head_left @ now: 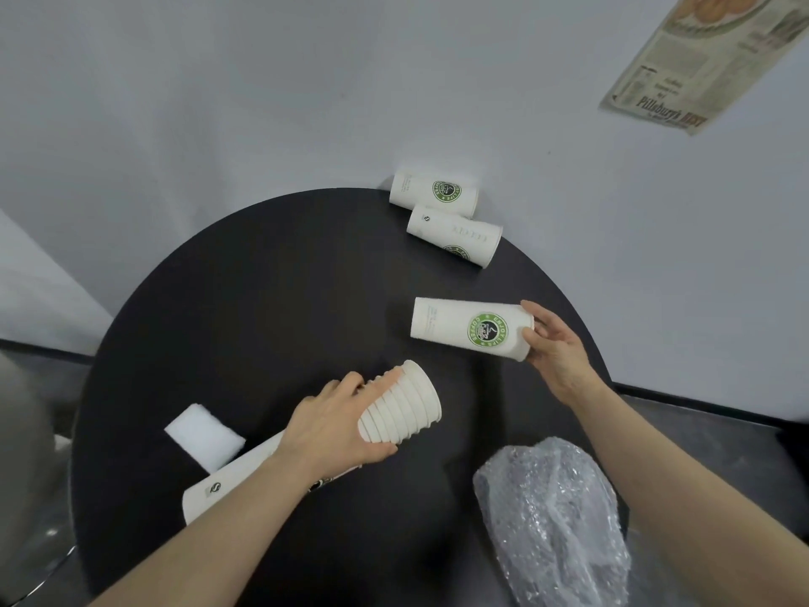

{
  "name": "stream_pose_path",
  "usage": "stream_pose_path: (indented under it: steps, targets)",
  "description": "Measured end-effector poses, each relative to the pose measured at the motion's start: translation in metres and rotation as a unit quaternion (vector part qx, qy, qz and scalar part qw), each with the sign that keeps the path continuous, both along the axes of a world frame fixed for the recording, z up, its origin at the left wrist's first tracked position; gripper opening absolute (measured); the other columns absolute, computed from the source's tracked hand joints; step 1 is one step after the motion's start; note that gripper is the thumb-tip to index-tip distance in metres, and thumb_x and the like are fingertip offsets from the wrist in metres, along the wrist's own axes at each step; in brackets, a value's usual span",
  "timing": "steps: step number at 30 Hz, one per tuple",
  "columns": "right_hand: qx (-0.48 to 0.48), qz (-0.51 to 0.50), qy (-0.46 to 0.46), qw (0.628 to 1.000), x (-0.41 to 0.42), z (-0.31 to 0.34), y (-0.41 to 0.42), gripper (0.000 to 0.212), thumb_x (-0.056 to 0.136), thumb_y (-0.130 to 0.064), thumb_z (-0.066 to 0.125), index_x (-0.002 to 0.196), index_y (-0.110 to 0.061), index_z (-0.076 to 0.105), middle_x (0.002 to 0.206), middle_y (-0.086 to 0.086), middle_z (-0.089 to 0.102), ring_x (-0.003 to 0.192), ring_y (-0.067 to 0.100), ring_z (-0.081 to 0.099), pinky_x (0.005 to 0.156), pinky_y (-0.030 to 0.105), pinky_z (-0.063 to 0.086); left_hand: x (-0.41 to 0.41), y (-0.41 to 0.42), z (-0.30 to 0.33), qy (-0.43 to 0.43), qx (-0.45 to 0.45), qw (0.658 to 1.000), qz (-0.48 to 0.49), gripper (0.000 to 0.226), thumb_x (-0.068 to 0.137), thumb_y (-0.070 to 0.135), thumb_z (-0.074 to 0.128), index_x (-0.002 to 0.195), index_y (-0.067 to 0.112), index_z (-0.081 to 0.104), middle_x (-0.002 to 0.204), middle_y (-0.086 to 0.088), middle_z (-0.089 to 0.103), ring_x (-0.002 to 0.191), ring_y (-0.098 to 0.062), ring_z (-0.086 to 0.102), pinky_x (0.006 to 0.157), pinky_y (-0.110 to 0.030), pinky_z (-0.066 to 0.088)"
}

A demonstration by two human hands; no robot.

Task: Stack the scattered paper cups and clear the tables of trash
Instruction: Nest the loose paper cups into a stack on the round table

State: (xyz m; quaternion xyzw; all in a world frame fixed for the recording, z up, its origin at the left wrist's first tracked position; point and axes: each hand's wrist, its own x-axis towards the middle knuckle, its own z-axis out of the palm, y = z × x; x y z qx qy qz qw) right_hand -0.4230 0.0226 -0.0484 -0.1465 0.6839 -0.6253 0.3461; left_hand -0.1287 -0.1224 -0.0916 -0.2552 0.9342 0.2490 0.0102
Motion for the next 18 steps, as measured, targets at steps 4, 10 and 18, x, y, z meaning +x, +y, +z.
stream_pose_path:
  steps: [4, 10, 18]
  targets:
    - [0.010, 0.045, -0.014, 0.999, 0.002, 0.002, 0.031, 0.038, 0.083, -0.009, 0.059, 0.119, -0.023, 0.061, 0.108, -0.002, 0.070, 0.101, 0.017, 0.064, 0.081, 0.033, 0.053, 0.009, 0.003, -0.001, -0.002, -0.003, 1.000, 0.001, 0.094, 0.067, 0.076, 0.049, 0.143, 0.056, -0.002, 0.116, 0.016, 0.037, 0.101, -0.009, 0.045, 0.073, -0.027, 0.045]
    - [0.034, 0.093, -0.027, 0.995, 0.017, 0.003, 0.044, 0.036, 0.082, -0.010, 0.059, 0.117, -0.021, 0.063, 0.111, -0.003, 0.069, 0.100, 0.016, 0.063, 0.081, 0.033, 0.053, 0.014, 0.005, 0.000, -0.001, -0.004, 1.000, -0.006, 0.093, 0.068, 0.075, 0.049, 0.143, 0.056, -0.002, 0.116, 0.015, 0.037, 0.100, -0.009, 0.045, 0.074, -0.027, 0.046]
    - [0.032, 0.152, -0.074, 0.985, 0.060, -0.008, 0.020, 0.036, 0.080, -0.007, 0.062, 0.114, -0.019, 0.065, 0.108, 0.002, 0.070, 0.095, 0.016, 0.065, 0.078, 0.030, 0.055, 0.016, 0.003, 0.001, -0.001, 0.001, 1.000, -0.007, 0.094, 0.067, 0.076, 0.049, 0.141, 0.058, -0.006, 0.116, 0.016, 0.037, 0.100, -0.010, 0.046, 0.075, -0.027, 0.046]
